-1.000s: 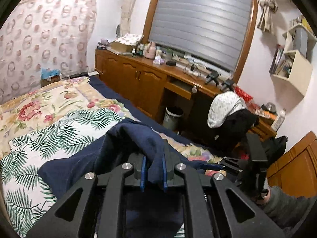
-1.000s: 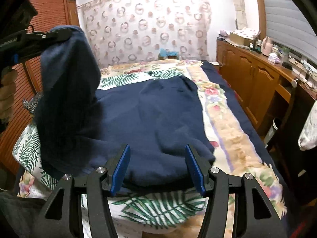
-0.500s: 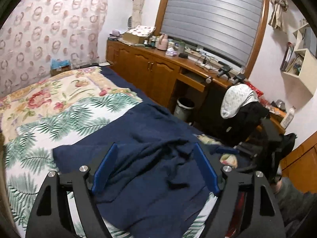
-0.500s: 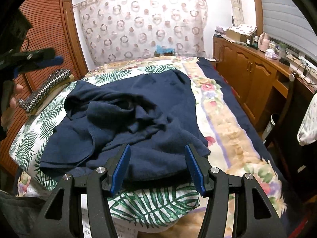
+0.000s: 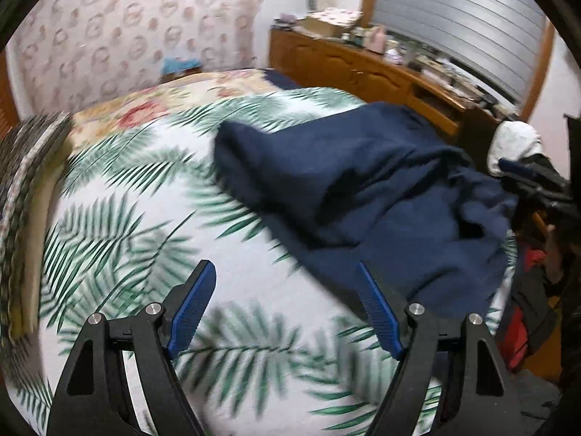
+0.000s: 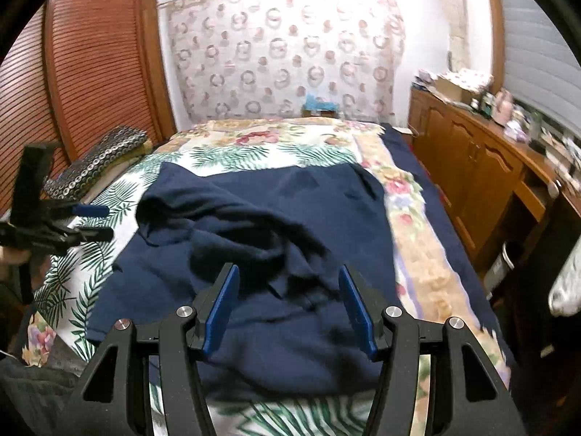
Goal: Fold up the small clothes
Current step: 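Grasp the folded shirt with the right tool and lift it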
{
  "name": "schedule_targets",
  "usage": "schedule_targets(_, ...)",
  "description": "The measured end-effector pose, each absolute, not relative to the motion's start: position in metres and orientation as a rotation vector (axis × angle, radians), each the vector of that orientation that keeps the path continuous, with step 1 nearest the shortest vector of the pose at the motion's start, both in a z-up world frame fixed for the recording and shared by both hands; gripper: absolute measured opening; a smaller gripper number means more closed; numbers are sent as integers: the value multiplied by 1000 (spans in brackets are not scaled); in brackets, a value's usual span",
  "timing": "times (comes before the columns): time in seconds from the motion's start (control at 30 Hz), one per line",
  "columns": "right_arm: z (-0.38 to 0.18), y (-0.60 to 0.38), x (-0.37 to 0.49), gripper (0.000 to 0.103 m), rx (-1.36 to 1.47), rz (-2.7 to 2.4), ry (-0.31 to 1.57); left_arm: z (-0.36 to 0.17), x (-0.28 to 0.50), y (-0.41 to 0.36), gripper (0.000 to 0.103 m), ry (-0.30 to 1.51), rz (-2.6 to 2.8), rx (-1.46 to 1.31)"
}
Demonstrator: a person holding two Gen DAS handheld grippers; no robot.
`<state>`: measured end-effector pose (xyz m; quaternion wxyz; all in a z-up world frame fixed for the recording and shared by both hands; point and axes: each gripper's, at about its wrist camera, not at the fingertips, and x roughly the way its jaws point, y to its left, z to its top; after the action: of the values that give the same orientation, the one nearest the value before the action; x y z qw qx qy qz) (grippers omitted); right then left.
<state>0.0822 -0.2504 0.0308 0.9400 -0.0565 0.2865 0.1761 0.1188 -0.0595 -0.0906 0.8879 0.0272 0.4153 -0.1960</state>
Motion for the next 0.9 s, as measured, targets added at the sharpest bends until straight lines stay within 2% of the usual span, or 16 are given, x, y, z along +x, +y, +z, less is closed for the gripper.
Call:
schedule_targets(0.47, 30, -141, 150, 59, -268, 605, 665, -116, 125, -32, 80, 901, -321, 75)
schedule_targets(0.67, 25, -117, 177, 59, -372, 610, 700, -119, 130, -41, 88, 912, -326, 147)
schedule_targets(0.73, 22, -111, 187, 59, -400, 601, 713, -120, 131, -41, 95, 920, -334, 146)
schedule_targets(0.77, 20, -109, 192, 59, -412, 594, 721, -122, 132, -43, 103, 928, -340, 154)
schedule_targets(0.9, 16, -100, 205, 59, -456, 583, 759, -122, 131, -45, 103, 930, -338, 167)
